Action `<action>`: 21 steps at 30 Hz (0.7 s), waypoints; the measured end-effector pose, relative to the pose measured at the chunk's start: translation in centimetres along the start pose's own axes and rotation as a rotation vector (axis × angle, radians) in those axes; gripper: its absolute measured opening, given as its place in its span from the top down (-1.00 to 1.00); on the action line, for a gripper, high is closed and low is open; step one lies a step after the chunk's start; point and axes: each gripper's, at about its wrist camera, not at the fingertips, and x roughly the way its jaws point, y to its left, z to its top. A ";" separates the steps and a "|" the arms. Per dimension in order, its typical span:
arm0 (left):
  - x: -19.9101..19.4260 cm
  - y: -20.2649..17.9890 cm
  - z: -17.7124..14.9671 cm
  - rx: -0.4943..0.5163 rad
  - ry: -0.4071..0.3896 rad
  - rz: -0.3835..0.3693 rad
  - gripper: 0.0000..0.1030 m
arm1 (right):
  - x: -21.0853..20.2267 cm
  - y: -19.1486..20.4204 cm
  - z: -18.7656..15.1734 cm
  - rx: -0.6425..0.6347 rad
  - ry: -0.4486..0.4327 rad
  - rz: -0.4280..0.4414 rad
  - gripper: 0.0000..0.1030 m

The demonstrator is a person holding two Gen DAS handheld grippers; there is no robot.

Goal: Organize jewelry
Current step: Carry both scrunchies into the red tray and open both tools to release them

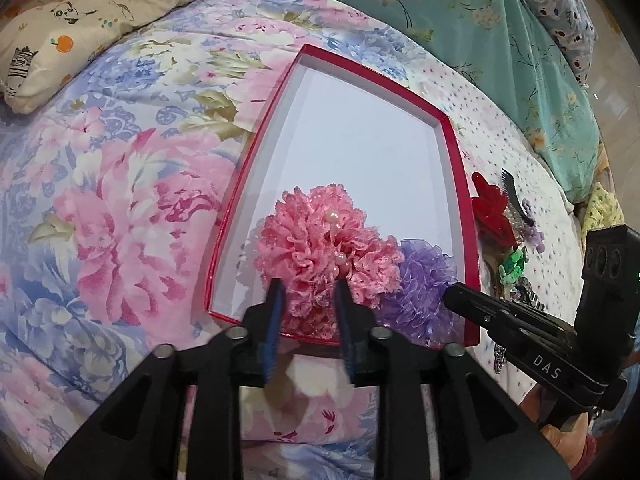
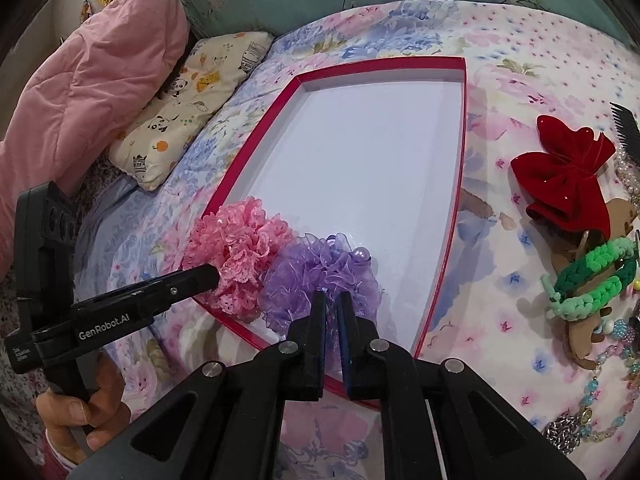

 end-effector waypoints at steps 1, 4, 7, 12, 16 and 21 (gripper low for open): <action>-0.1 -0.1 0.0 0.003 -0.004 0.004 0.33 | 0.0 0.0 0.0 0.004 0.001 0.003 0.79; -0.2 -0.2 -0.1 0.009 -0.001 0.022 0.29 | 0.0 -0.2 0.0 0.012 0.003 0.007 0.76; -0.7 -0.2 -0.1 0.008 -0.005 0.022 0.26 | 0.1 -0.2 -0.1 0.010 0.005 0.007 0.75; -2.6 -0.5 0.1 0.007 -0.052 0.027 -0.09 | -0.2 -0.1 0.0 0.010 -0.002 0.014 0.64; -4.0 -0.7 0.5 0.003 -0.078 0.024 -0.15 | -1.6 -0.1 0.1 0.020 -0.034 0.032 0.30; -4.9 -1.8 0.8 0.018 -0.093 0.018 -0.20 | -5.8 -1.7 -0.3 0.054 -0.114 0.029 0.03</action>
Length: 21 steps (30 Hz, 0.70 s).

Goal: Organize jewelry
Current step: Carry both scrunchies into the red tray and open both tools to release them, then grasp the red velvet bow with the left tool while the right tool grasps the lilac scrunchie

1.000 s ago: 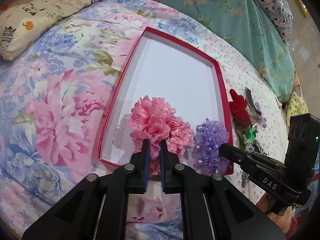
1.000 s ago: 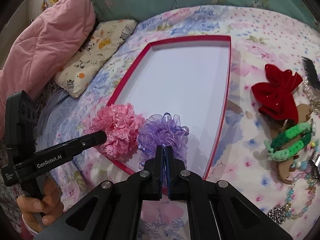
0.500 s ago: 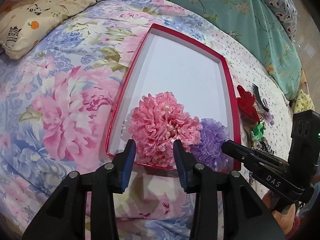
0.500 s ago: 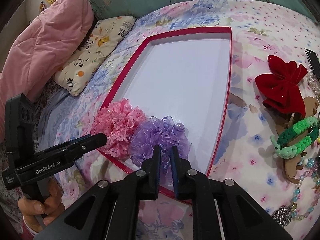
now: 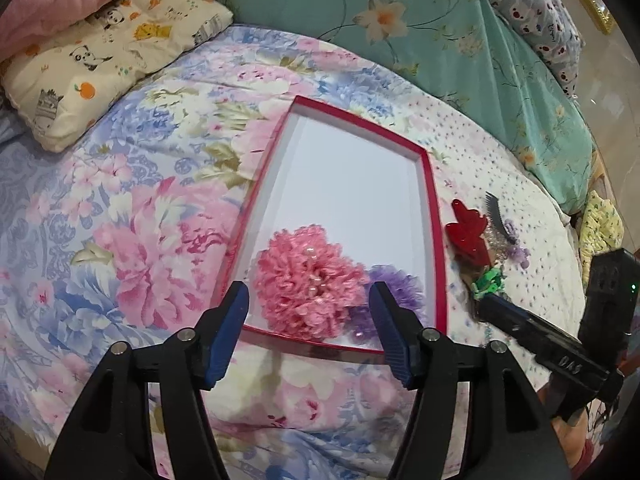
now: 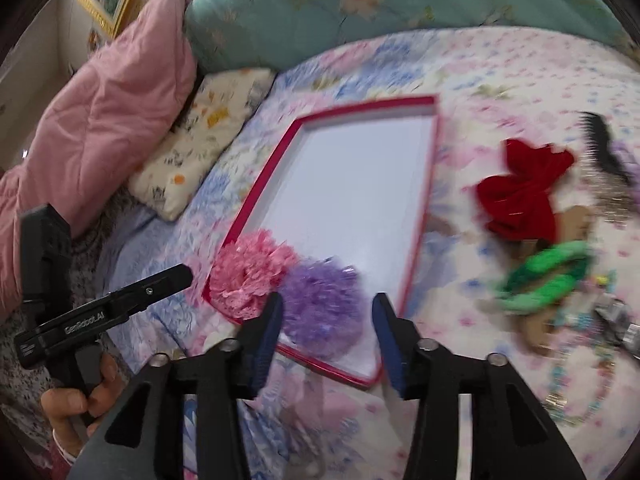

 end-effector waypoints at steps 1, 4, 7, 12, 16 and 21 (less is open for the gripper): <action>-0.1 -0.4 0.0 0.006 0.000 -0.004 -0.20 | -1.1 -0.8 -0.1 0.017 -0.019 -0.008 0.03; 0.3 -2.0 0.1 0.032 0.010 -0.017 -0.20 | -3.7 -3.4 -0.2 0.067 -0.059 -0.048 0.03; 0.9 -3.6 -0.1 0.054 0.025 -0.039 -0.20 | -6.1 -6.5 -0.5 0.124 -0.100 -0.101 0.02; 2.0 -7.0 -0.2 0.101 0.052 -0.070 -0.20 | -8.9 -11.3 -0.9 0.211 -0.139 -0.173 -0.01; 3.1 -9.5 -0.1 0.133 0.076 -0.093 -0.20 | -10.2 -13.9 -1.2 0.254 -0.157 -0.203 -0.01; 4.3 -12.1 0.1 0.178 0.099 -0.111 -0.20 | -10.7 -15.2 -0.7 0.258 -0.164 -0.232 -0.01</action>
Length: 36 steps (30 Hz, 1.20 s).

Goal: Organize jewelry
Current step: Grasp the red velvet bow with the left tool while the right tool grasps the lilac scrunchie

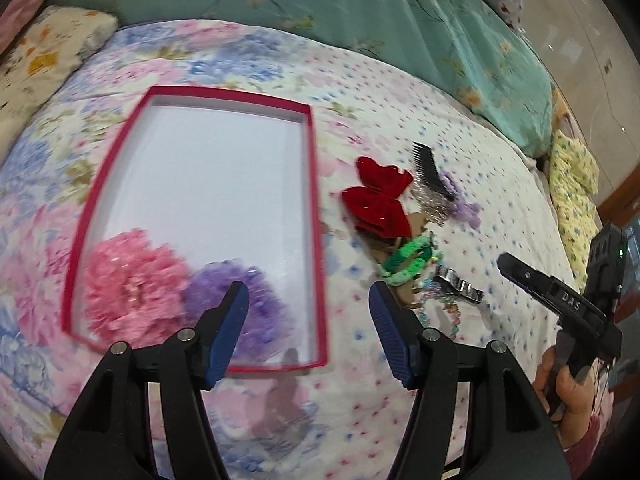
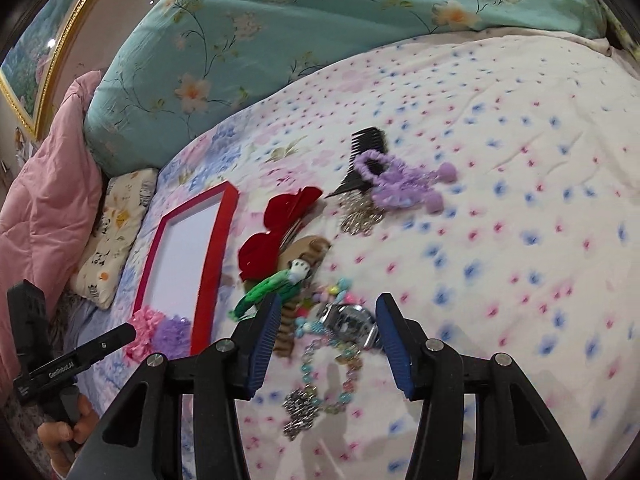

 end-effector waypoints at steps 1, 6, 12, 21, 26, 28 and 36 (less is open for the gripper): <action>0.3 -0.4 0.2 0.007 0.005 -0.003 -0.20 | 0.1 -0.1 0.2 -0.006 -0.002 -0.007 -0.01; 2.3 -2.2 1.7 0.033 0.025 -0.015 -0.20 | 1.2 -0.5 2.3 -0.046 -0.013 -0.038 -0.01; 5.2 -4.0 4.3 0.062 0.051 -0.024 -0.20 | 3.3 -1.5 5.2 -0.074 -0.006 -0.083 -0.01; 11.3 -6.1 7.4 0.101 0.127 -0.016 -0.20 | 7.6 -3.4 7.3 -0.120 0.085 -0.159 0.03; 14.2 -7.1 7.8 0.131 0.187 -0.009 -0.20 | 8.4 -3.1 8.0 -0.143 0.101 -0.166 0.31; 14.7 -7.3 7.7 0.138 0.188 -0.009 -0.19 | 8.8 -3.2 7.9 -0.146 0.121 -0.173 0.95; 13.8 -7.7 7.1 0.162 0.153 -0.054 0.42 | 6.8 -3.8 7.3 -0.081 0.087 -0.110 1.00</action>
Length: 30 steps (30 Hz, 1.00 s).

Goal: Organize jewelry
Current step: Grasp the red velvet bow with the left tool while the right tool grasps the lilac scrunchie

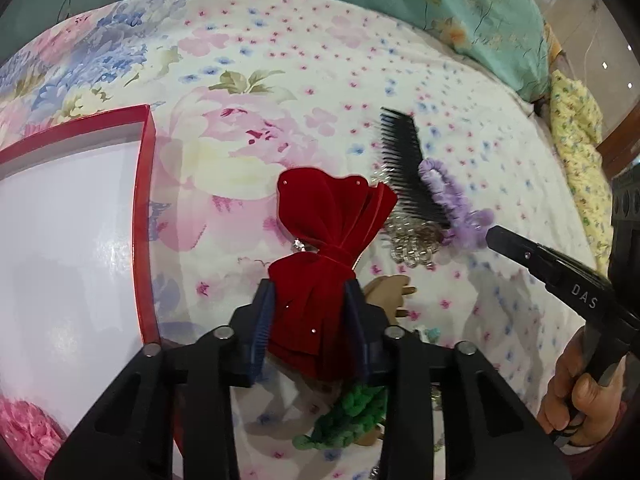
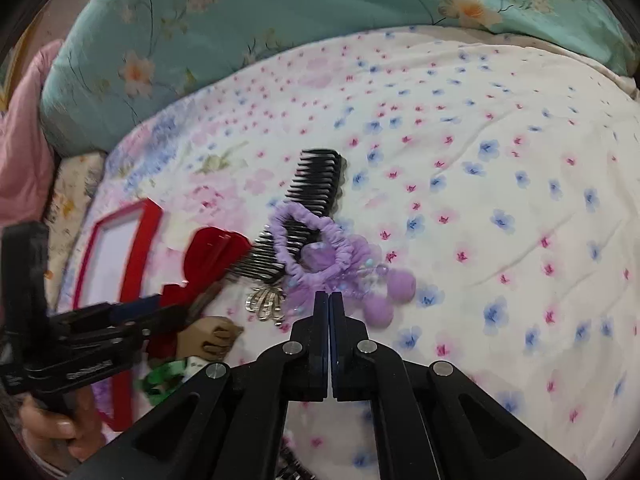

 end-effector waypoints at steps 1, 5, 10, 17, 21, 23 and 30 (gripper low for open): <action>-0.5 0.0 -0.1 -0.001 -0.010 -0.002 0.44 | -0.4 0.1 0.0 0.006 -0.010 0.011 1.00; -2.1 0.0 -0.4 -0.006 -0.044 -0.014 0.46 | -2.5 0.2 -0.2 0.021 -0.053 0.036 1.00; -4.5 0.4 -0.8 -0.029 -0.081 -0.042 0.46 | -0.9 -0.1 1.0 0.027 -0.042 0.020 0.05; -7.0 0.7 -1.3 -0.035 -0.117 -0.054 0.47 | 2.9 0.1 2.8 -0.069 -0.012 -0.080 -0.03; -8.1 1.1 -1.5 -0.042 -0.135 -0.056 0.47 | 4.0 -0.8 3.1 -0.024 0.041 -0.031 0.76; -8.8 1.4 -1.7 -0.050 -0.149 -0.059 0.47 | 2.7 -0.8 2.9 -0.015 0.016 -0.037 0.97; -11.0 2.8 -2.4 -0.080 -0.182 -0.061 0.47 | -2.8 0.1 1.5 0.008 -0.081 0.020 1.00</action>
